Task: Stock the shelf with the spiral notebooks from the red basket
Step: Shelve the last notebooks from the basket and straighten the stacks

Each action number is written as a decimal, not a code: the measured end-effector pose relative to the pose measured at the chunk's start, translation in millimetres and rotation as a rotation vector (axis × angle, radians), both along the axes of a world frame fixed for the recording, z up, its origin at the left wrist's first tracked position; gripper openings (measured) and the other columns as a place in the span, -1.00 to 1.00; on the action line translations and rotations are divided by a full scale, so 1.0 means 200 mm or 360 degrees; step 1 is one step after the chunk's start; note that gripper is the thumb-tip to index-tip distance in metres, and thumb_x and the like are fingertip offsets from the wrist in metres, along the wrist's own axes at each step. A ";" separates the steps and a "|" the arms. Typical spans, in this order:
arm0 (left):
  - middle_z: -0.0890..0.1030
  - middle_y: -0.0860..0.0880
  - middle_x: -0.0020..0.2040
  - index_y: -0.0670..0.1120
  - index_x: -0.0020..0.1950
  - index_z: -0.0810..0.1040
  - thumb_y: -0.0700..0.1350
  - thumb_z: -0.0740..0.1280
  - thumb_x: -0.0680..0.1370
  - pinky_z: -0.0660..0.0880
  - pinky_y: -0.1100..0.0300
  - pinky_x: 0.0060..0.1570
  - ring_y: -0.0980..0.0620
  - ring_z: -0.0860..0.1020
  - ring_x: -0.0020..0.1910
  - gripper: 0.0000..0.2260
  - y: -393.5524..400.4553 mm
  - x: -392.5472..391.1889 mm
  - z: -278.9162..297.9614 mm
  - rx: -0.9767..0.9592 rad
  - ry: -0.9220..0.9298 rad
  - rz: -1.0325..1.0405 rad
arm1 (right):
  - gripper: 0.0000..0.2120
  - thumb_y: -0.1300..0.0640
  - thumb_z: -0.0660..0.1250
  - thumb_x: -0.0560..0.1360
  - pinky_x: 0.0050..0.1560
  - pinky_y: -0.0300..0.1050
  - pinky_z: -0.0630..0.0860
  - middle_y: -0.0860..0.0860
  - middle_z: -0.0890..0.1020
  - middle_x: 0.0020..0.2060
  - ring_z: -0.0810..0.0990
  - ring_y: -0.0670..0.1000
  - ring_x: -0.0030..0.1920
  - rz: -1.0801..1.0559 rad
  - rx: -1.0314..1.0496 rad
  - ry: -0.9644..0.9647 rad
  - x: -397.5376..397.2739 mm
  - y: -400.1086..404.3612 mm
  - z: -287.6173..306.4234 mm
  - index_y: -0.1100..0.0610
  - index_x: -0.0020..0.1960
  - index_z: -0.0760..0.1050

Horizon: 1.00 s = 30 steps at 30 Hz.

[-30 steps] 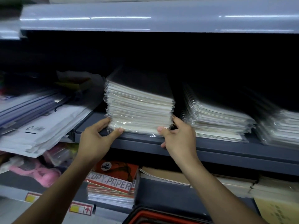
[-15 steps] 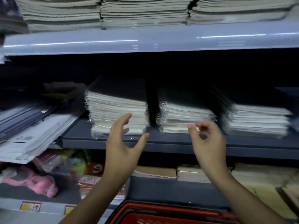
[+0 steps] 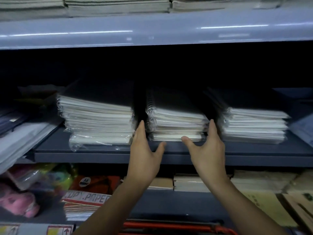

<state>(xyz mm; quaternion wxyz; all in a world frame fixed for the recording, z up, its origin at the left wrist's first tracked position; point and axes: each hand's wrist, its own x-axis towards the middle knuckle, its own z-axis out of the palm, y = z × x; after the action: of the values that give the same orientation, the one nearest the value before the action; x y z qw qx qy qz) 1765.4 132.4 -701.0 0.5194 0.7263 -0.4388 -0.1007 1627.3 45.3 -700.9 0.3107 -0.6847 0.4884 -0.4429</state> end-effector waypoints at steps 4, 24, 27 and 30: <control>0.56 0.12 0.34 0.05 0.50 0.36 -0.06 0.53 0.48 0.44 0.11 0.39 0.17 0.50 0.34 -0.37 -0.09 0.06 0.02 0.0001 0.0022 -0.0062 | -0.27 0.07 0.62 0.36 0.20 0.02 0.57 -0.04 0.60 0.17 0.60 0.02 0.16 0.0022 0.0021 0.0042 -0.01 -0.10 0.01 0.05 0.43 0.36; 0.72 0.13 0.07 0.06 0.21 0.56 -0.10 0.61 0.38 0.56 0.06 0.25 0.19 0.67 0.09 -0.54 -0.12 0.12 0.01 -0.0088 0.0334 -0.0174 | -0.34 0.04 0.61 0.36 0.05 -0.18 0.55 -0.12 0.61 -0.03 0.59 -0.10 -0.03 0.0041 -0.0131 0.0063 -0.06 -0.11 -0.01 0.07 0.41 0.48; 0.72 0.19 0.06 0.09 0.20 0.57 -0.03 0.58 0.41 0.56 0.08 0.26 0.23 0.65 0.10 -0.60 -0.11 0.10 0.01 -0.0111 0.0322 -0.0209 | -0.35 0.03 0.60 0.37 0.03 -0.19 0.53 -0.12 0.61 -0.02 0.57 -0.14 -0.07 -0.0008 -0.0151 0.0046 -0.06 -0.09 -0.02 0.06 0.40 0.48; 0.69 0.18 0.11 0.06 0.30 0.54 0.05 0.55 0.43 0.54 0.08 0.28 0.22 0.62 0.16 -0.53 -0.11 0.08 0.02 -0.0132 0.0237 -0.0158 | -0.30 0.01 0.56 0.42 0.17 -0.08 0.58 -0.08 0.63 0.08 0.60 -0.08 0.06 0.0032 -0.0121 0.0044 -0.06 -0.07 -0.02 0.05 0.48 0.38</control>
<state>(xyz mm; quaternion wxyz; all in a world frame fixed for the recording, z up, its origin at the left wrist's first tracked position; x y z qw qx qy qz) 1781.6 110.8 -696.5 0.5745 0.6721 -0.4382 -0.1618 1615.6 31.0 -704.3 0.2821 -0.7070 0.4686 -0.4483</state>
